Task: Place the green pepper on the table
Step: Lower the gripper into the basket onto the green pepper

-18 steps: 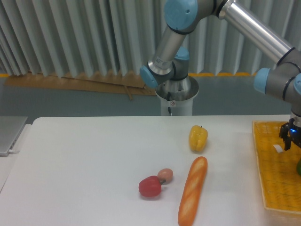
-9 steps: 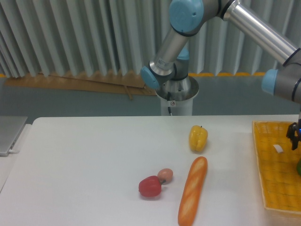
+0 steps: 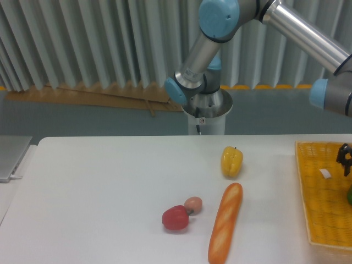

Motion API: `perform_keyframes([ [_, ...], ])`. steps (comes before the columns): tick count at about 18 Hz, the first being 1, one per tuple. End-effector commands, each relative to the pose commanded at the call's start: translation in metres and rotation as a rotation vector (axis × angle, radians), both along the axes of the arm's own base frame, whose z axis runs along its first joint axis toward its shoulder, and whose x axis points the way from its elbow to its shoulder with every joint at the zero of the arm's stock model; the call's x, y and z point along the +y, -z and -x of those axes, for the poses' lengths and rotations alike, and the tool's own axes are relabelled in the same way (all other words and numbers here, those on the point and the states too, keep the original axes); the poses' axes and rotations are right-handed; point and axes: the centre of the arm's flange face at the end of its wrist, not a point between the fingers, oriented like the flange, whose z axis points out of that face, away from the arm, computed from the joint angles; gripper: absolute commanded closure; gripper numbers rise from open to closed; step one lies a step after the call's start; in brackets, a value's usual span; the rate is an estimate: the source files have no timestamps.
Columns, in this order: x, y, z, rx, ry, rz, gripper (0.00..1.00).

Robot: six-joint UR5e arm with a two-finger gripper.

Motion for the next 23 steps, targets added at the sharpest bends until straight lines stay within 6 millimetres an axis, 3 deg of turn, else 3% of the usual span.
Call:
perform_keyframes([
  [9,-0.007,0.016,0.007,-0.017,-0.028,0.017,0.00],
  [14,-0.005,-0.009,0.012,0.033,-0.018,0.034,0.00],
  [23,-0.003,-0.005,0.010,0.029,0.010,0.042,0.00],
])
